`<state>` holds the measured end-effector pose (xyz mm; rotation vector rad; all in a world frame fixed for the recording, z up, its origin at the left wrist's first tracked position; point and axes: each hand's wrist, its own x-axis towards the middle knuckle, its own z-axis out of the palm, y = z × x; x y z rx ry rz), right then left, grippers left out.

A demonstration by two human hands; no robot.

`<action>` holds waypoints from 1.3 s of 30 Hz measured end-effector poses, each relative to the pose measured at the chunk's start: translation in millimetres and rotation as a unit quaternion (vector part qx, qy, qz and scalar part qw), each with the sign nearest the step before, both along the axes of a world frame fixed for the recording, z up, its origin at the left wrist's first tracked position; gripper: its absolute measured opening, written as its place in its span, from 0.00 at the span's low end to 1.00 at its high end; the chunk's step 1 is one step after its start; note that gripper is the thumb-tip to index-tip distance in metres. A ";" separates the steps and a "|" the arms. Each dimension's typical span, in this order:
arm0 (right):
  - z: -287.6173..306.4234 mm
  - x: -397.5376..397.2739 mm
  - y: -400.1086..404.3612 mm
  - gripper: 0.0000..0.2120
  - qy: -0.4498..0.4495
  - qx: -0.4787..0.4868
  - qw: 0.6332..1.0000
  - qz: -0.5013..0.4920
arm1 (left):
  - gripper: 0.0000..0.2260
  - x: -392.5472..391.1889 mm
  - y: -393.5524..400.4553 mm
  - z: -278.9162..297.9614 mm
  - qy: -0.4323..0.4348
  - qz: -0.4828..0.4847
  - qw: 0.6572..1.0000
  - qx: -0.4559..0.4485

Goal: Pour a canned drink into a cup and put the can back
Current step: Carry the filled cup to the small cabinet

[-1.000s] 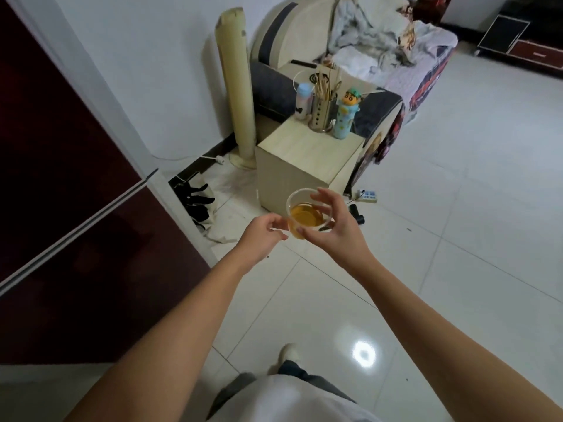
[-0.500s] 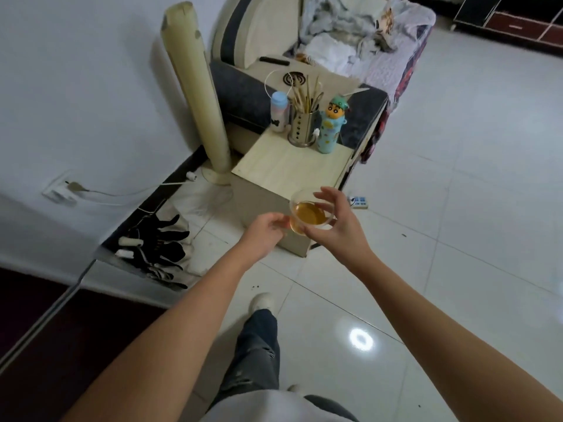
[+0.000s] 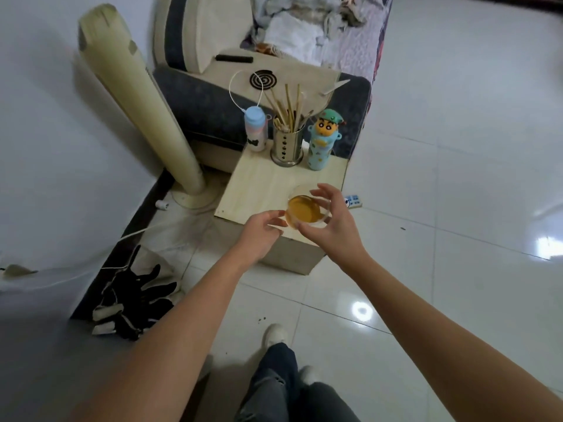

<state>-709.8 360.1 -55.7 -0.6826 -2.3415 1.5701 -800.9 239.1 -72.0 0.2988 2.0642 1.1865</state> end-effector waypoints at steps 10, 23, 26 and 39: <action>-57.8 -75.4 34.9 0.37 -0.020 0.027 0.999 -0.009 | 0.21 -79.2 38.5 -46.0 0.020 -0.030 0.999 0.005; -207.9 -137.4 76.7 0.37 -0.062 0.030 0.998 0.005 | 0.25 -127.1 76.3 -197.1 0.006 -0.048 0.999 -0.023; -232.8 -141.2 81.3 0.38 -0.067 0.025 0.997 0.006 | 0.26 -130.6 79.2 -225.8 0.034 -0.064 0.997 -0.027; -267.7 -142.2 85.0 0.38 -0.077 -0.022 0.997 -0.002 | 0.24 -135.4 84.8 -273.0 0.114 -0.091 0.987 -0.072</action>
